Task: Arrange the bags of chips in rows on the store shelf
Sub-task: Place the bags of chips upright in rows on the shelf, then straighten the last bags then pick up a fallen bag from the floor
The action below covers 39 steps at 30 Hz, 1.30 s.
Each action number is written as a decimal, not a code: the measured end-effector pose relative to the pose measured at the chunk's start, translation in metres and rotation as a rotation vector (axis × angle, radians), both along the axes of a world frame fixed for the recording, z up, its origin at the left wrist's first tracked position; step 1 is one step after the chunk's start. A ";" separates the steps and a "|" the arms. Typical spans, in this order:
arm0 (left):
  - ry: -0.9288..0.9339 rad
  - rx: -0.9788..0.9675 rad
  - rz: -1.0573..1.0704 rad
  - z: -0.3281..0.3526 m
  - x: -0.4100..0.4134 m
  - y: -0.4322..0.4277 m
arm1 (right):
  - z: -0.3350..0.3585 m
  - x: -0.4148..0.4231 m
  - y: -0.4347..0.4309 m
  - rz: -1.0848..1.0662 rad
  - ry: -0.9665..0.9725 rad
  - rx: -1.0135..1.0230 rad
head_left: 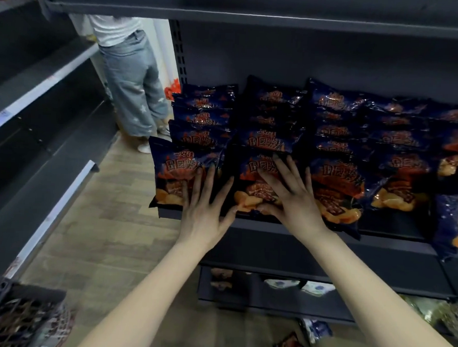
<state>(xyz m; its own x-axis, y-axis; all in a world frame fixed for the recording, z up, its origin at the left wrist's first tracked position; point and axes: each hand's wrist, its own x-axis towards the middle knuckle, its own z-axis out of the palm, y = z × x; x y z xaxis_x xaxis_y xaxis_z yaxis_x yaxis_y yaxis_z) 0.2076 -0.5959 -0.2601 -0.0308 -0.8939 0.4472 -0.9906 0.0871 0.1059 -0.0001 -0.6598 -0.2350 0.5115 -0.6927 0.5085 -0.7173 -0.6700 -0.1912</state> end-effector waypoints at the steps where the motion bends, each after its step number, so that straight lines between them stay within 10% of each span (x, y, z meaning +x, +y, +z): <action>1: 0.010 -0.006 -0.003 0.001 0.000 0.001 | 0.000 0.000 -0.002 0.010 0.004 0.008; 21: 0.342 -0.163 -0.157 -0.005 -0.042 0.059 | 0.002 0.003 0.049 0.110 -0.227 -0.114; 39: 0.507 0.488 0.103 -0.191 -0.162 0.219 | -0.191 -0.189 0.196 -0.186 -0.349 0.448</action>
